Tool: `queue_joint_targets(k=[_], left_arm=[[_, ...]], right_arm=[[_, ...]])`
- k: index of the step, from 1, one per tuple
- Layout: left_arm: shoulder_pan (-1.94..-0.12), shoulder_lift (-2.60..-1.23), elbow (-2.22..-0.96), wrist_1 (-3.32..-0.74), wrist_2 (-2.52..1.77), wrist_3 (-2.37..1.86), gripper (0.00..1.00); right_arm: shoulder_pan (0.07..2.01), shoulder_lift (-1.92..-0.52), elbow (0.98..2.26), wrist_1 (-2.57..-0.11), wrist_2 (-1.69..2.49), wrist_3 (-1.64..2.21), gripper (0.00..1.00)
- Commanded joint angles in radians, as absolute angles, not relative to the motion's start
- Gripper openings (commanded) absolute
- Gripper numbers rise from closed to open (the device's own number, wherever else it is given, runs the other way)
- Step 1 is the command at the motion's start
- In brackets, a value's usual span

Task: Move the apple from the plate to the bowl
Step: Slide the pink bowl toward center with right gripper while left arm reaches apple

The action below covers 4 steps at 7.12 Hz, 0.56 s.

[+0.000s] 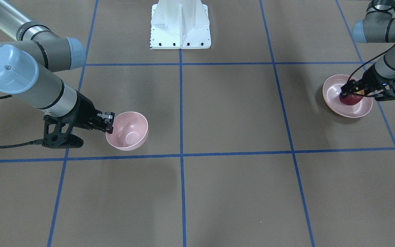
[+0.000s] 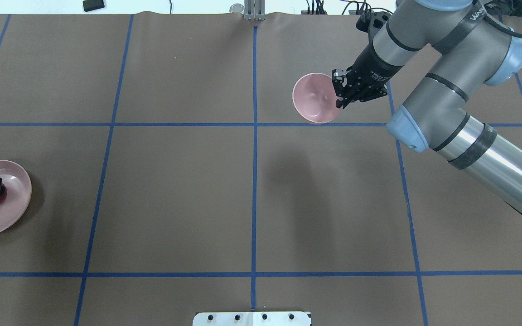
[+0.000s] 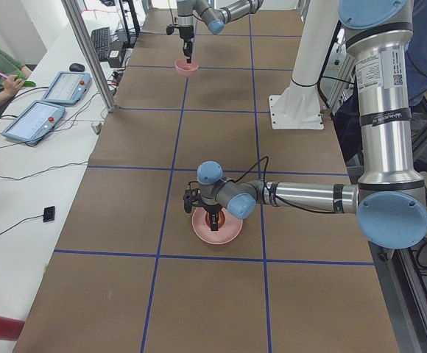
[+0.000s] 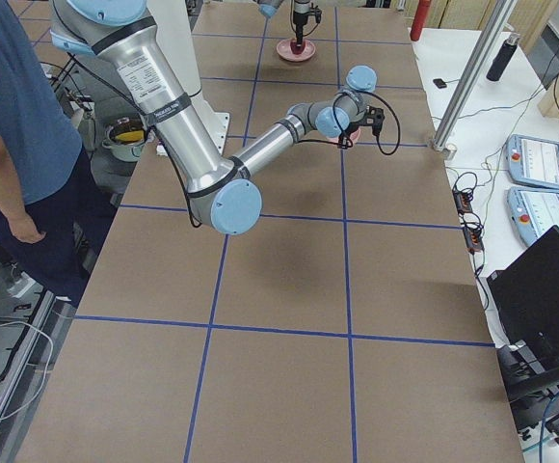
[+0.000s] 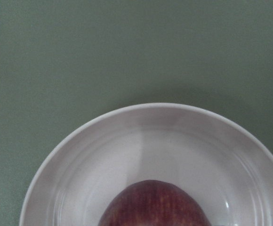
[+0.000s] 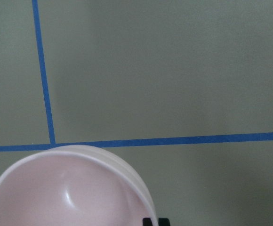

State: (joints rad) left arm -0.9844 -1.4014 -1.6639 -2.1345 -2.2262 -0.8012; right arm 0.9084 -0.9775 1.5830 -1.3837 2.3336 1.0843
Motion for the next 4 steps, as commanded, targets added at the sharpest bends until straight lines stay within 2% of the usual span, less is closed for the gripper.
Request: queue_joint_targets(k=[1, 3, 4], left_arm=[[-0.997, -1.382, -1.727, -2.114, -2.236, -0.798, 0.00], [-1.026, -1.420, -1.979, -1.719, -2.287, -0.784, 0.00], [-1.028, -1.471, -2.059, -1.577, -2.287, -0.784, 0.00]], right_arm=[[0.899, -0.968, 1.583, -1.384, 2.330, 1.092, 0.00], [0.839, -0.931, 1.572, -1.385, 2.278, 1.111, 0.00], [0.806, -0.908, 1.560, -1.388, 2.229, 1.111, 0.00]])
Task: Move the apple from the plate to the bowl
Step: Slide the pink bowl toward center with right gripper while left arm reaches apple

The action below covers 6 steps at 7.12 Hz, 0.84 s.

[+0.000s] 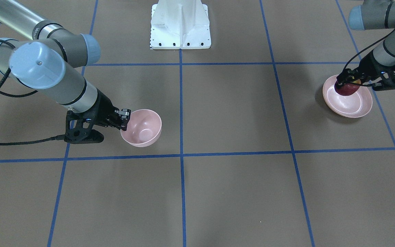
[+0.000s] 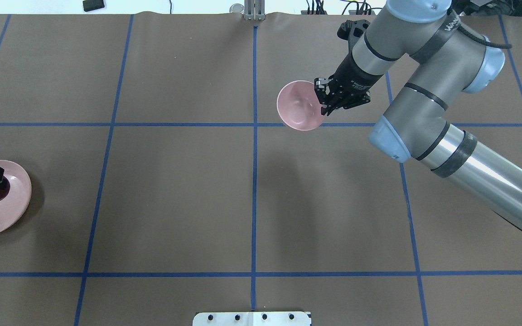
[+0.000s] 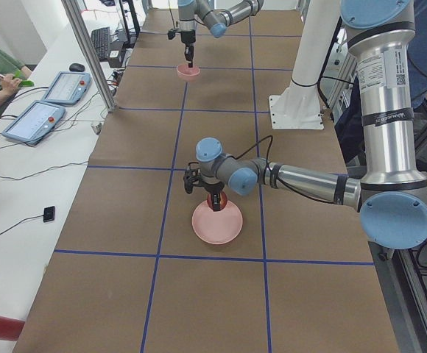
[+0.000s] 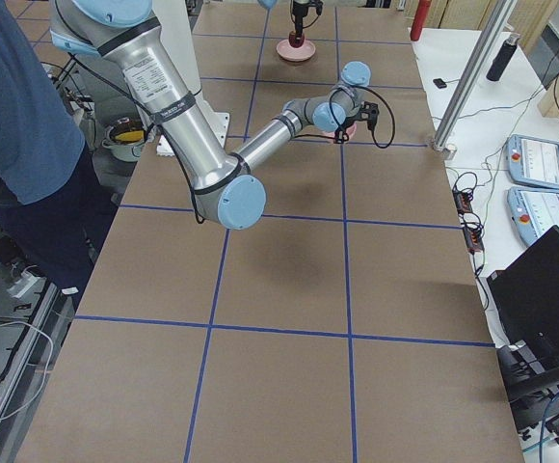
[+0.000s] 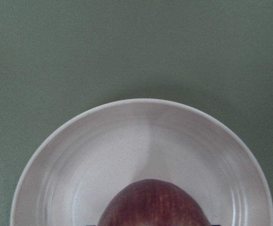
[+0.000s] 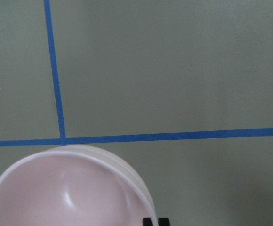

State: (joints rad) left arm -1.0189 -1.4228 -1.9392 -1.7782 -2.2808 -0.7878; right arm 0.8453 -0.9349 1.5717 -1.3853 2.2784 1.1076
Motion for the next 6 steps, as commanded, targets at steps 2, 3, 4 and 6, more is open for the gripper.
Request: queue_joint_targets(k=[2, 3, 4, 6], left_arm=[[-1.028, -1.534, -2.071, -1.511, -2.290, -0.787, 0.00], [-1.026, -1.540, -2.071, -1.511, -2.290, -0.790, 0.00], [-1.028, -1.554, -2.069, -1.511, -2.292, -0.796, 0.00], [-1.028, -1.557, -2.071, -1.509, -2.292, -0.798, 0.00]], right_arm=[[0.747, -0.795, 1.434, -1.390, 2.177, 1.101, 0.00], [0.730, -0.757, 1.370, -1.388, 2.160, 1.088, 0.00], [0.726, -0.714, 1.309, -1.388, 2.161, 1.037, 0.00], [0.713, -0.709, 1.286, -1.385, 2.166, 1.031, 0.00]])
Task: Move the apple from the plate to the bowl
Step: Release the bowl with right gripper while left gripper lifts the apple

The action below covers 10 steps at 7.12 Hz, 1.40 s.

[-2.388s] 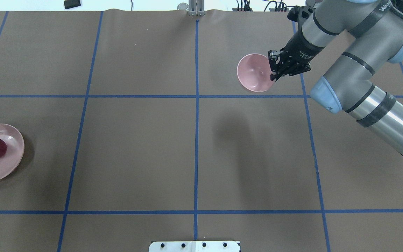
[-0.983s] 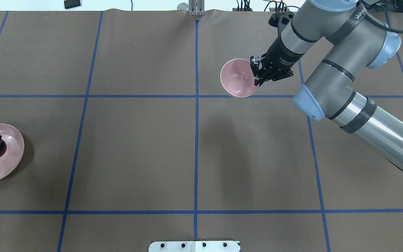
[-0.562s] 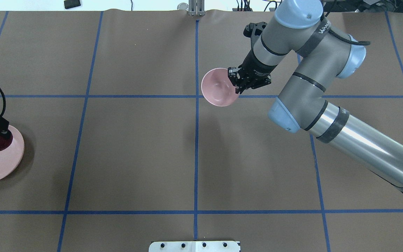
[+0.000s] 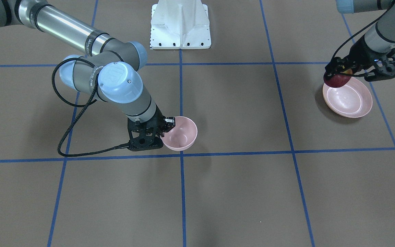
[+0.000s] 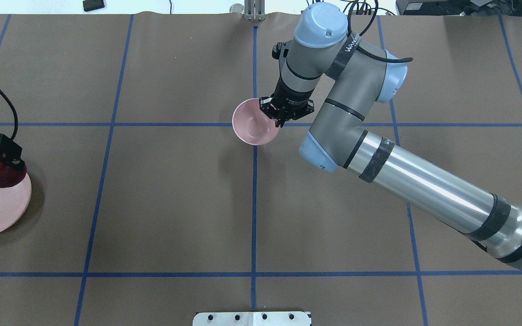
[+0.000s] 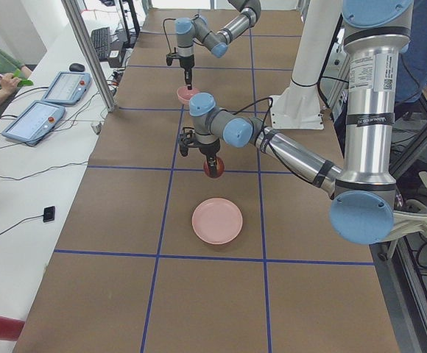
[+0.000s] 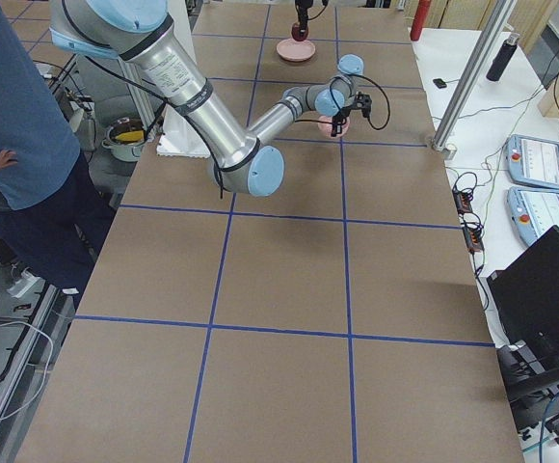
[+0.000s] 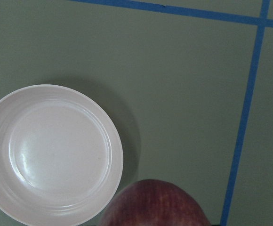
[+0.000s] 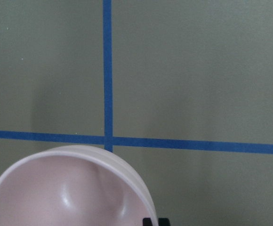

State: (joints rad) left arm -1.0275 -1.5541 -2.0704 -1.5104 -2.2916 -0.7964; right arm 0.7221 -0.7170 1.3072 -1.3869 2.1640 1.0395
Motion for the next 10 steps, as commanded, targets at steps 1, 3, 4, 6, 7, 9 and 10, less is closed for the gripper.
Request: queue_joint_targets(k=[1, 3, 4, 6, 7, 9, 10], left_arm=[[-1.026, -1.557, -2.072, -1.509, -2.292, -0.798, 0.00], [-1.026, -1.644, -2.072, -1.406, -2.289, -0.801, 0.00], [-1.026, -1.699, -2.074, -1.335, -2.286, -0.802, 0.00], [-1.020, -1.742, -2.068, -1.332, -2.289, -0.842, 0.00], [-0.982, -1.812, -2.054, -1.331, -2.287, -0.942, 0.00], [-0.852, -1.975, -2.004, -1.333, -2.281, -1.139, 0.00], [-0.791, -2.096, -1.929, -1.344, -2.261, -1.237, 0.00]], right_arm=[[0.706, -0.707, 1.276, -1.385, 2.166, 1.031, 0.00], [0.696, -0.707, 1.243, -1.349, 2.166, 1.031, 0.00], [0.695, -0.707, 1.226, -1.326, 2.166, 1.032, 0.08], [0.698, -0.707, 1.229, -1.321, 2.166, 1.035, 1.00], [0.724, -0.704, 1.230, -1.321, 2.181, 1.035, 1.00], [0.842, -0.699, 1.238, -1.327, 2.331, 1.035, 1.00], [0.889, -0.716, 1.262, -1.350, 2.367, 1.029, 1.00]])
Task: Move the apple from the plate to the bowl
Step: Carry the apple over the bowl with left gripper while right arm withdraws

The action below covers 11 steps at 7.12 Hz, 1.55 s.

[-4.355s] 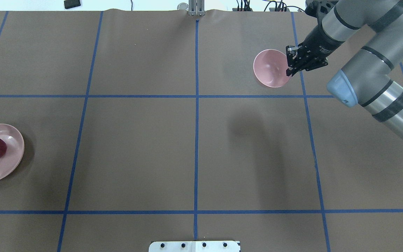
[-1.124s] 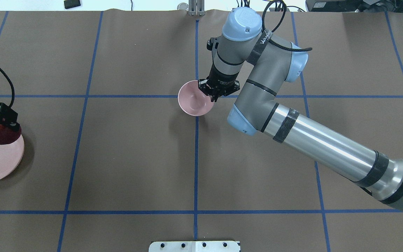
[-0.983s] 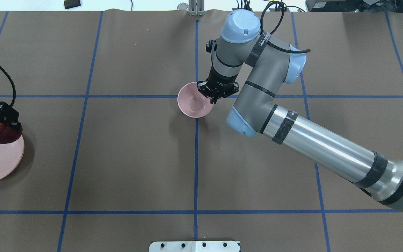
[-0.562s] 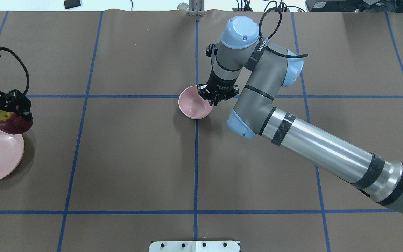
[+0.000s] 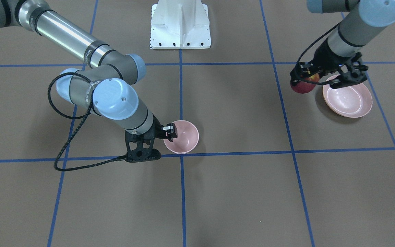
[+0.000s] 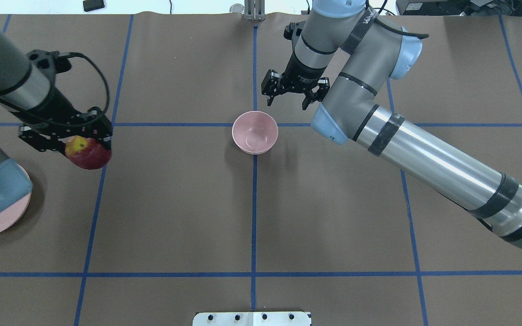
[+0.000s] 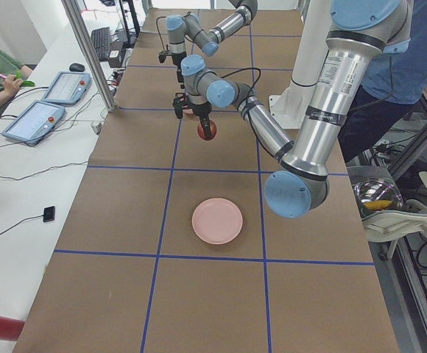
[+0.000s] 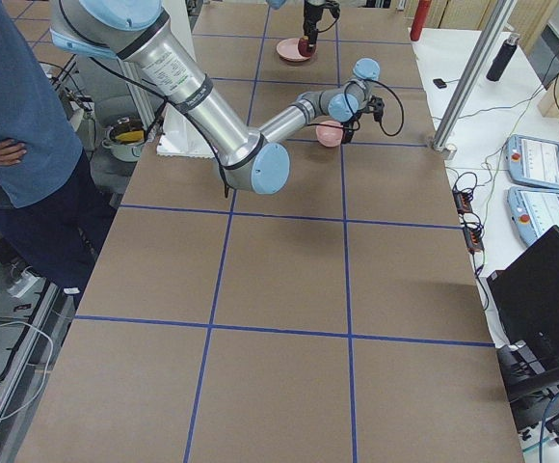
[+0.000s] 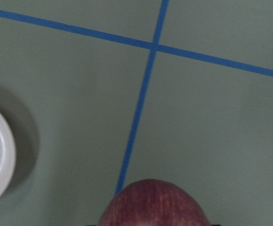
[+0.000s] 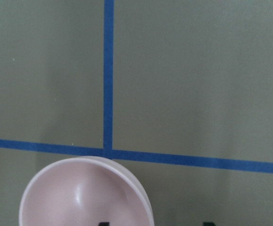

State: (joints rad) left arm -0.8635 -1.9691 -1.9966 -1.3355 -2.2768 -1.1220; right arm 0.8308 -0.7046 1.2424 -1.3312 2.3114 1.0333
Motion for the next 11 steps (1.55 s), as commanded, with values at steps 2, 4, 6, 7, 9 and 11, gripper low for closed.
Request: queue_joint_targets(k=[2, 4, 6, 7, 9, 11], left_arm=[[-0.715, -2.294, -1.742, -1.427, -2.197, -1.365, 0.00], [-0.715, -2.469, -1.527, -1.499, -2.195, -1.413, 0.00], [-0.710, -2.555, -1.386, -1.547, -2.194, -1.416, 0.00], [-0.683, -2.575, -1.311, -1.630, -2.121, -1.436, 0.00], [-0.655, -2.599, -1.211, -1.702, -2.094, -1.440, 0.00], [-0.652, -2.599, -1.190, -1.715, -2.079, -1.442, 0.00]], right_arm=[[0.952, -0.779, 1.321, -1.457, 2.381, 0.967, 1.00], [1.012, -0.897, 1.396, -1.605, 2.373, 0.701, 1.00], [1.070, -1.012, 1.475, -1.658, 2.373, 0.605, 1.00], [1.095, -1.041, 1.483, -1.660, 2.365, 0.579, 1.00], [1.115, -1.055, 1.482, -1.692, 2.347, 0.568, 1.00], [1.138, -1.090, 1.537, -1.721, 2.248, 0.510, 1.00]])
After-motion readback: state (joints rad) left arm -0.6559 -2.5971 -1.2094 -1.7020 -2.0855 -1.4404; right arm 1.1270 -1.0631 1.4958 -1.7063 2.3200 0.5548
